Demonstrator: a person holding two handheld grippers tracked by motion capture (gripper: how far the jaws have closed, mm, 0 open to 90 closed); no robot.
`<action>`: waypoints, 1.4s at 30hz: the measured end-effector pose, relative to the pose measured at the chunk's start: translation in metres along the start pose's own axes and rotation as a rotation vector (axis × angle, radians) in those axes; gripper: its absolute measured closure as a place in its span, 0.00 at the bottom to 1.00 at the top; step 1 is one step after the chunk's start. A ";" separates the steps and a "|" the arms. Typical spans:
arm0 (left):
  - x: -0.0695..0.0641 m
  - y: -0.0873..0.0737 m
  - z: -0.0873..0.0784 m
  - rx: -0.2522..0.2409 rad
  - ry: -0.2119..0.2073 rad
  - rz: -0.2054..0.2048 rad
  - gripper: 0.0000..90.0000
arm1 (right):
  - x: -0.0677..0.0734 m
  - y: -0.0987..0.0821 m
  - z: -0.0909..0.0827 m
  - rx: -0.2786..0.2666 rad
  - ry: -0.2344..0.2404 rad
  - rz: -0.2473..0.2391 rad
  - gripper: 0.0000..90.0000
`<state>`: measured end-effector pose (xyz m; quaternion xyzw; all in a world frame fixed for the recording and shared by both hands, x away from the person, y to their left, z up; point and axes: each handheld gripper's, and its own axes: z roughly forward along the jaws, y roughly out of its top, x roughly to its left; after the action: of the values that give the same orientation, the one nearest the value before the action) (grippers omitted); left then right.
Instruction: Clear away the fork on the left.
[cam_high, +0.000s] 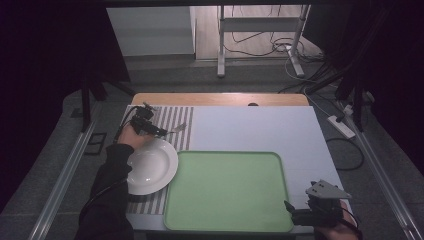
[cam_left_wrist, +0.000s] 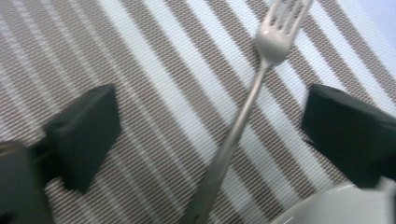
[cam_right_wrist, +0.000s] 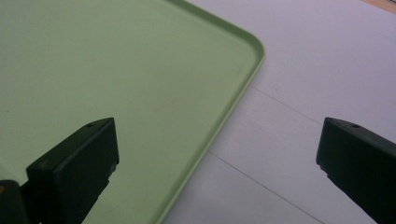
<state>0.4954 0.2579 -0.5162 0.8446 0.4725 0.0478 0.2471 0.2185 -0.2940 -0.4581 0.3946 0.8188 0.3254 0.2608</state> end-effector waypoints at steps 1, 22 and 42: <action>-0.003 0.002 0.003 0.001 -0.001 0.009 0.01 | 0.000 0.000 0.000 0.000 0.000 -0.002 0.00; -0.006 0.001 0.002 0.091 0.059 0.123 0.70 | 0.000 0.000 0.000 0.000 -0.002 -0.002 0.00; 0.024 -0.011 -0.025 0.097 0.086 0.055 0.94 | 0.000 0.000 0.000 0.000 -0.001 0.000 0.00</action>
<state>0.4920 0.2918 -0.5033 0.8654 0.4610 0.0678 0.1843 0.2183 -0.2940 -0.4581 0.3947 0.8186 0.3251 0.2615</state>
